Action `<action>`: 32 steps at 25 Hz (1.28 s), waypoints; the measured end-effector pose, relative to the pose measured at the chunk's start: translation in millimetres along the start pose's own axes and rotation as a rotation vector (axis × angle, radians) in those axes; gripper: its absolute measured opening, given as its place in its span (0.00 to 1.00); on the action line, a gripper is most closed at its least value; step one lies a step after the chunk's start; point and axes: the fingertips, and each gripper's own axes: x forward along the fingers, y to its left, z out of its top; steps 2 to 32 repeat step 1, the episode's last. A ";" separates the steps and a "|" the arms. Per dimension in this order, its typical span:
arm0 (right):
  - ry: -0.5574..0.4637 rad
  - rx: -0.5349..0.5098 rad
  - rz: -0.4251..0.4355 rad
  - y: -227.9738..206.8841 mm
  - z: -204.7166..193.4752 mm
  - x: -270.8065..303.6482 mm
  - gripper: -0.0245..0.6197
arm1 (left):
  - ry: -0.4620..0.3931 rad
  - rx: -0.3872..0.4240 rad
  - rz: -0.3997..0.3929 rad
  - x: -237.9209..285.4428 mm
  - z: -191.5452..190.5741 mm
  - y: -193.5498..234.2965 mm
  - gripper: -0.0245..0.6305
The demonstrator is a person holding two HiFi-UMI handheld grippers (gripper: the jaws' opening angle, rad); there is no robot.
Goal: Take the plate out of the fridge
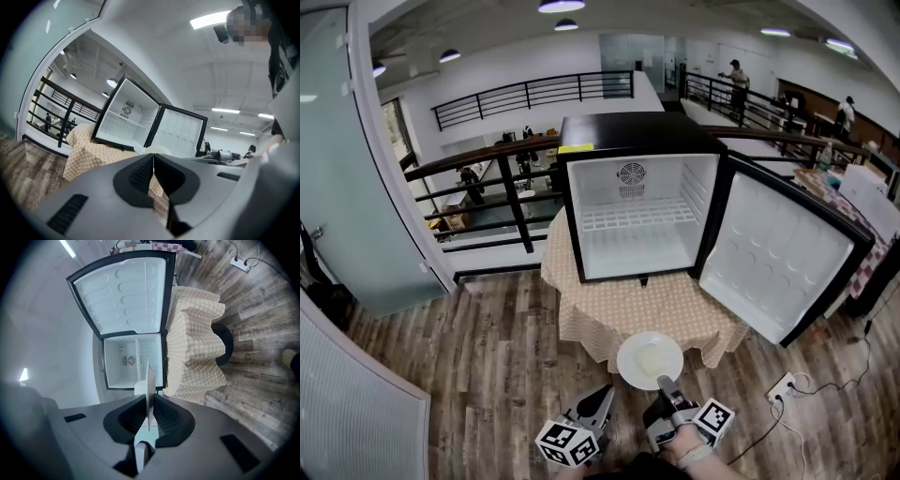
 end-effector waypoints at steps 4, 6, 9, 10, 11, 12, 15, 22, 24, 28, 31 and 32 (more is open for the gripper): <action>-0.003 0.001 0.000 0.1 -1.3 -2.5 0.12 | -0.001 0.000 0.000 -3.0 0.4 -1.0 0.05; -0.003 0.001 0.000 0.1 -1.3 -2.5 0.12 | -0.001 0.000 0.000 -3.0 0.4 -1.0 0.05; -0.003 0.001 0.000 0.1 -1.3 -2.5 0.12 | -0.001 0.000 0.000 -3.0 0.4 -1.0 0.05; -0.003 0.001 0.000 0.1 -1.3 -2.5 0.12 | -0.001 0.000 0.000 -3.0 0.4 -1.0 0.05; -0.003 0.001 0.000 0.1 -1.3 -2.5 0.12 | -0.001 0.000 0.000 -3.0 0.4 -1.0 0.05; -0.003 0.001 0.000 0.1 -1.3 -2.5 0.12 | -0.001 0.000 0.000 -3.0 0.4 -1.0 0.05; -0.003 0.001 0.000 0.1 -1.3 -2.5 0.12 | -0.001 0.000 0.000 -3.0 0.4 -1.0 0.05; -0.003 0.001 0.000 0.1 -1.3 -2.5 0.12 | -0.001 0.000 0.000 -3.0 0.4 -1.0 0.05; -0.003 0.001 0.000 0.1 -1.3 -2.5 0.12 | -0.001 0.000 0.000 -3.0 0.4 -1.0 0.05; -0.003 0.001 0.000 0.1 -1.3 -2.5 0.12 | -0.001 0.000 0.000 -3.0 0.4 -1.0 0.05; -0.003 0.001 0.000 0.1 -1.3 -2.5 0.12 | -0.001 0.000 0.000 -3.0 0.4 -1.0 0.05; -0.003 0.001 0.000 0.1 -1.3 -2.5 0.12 | -0.001 0.000 0.000 -3.0 0.4 -1.0 0.05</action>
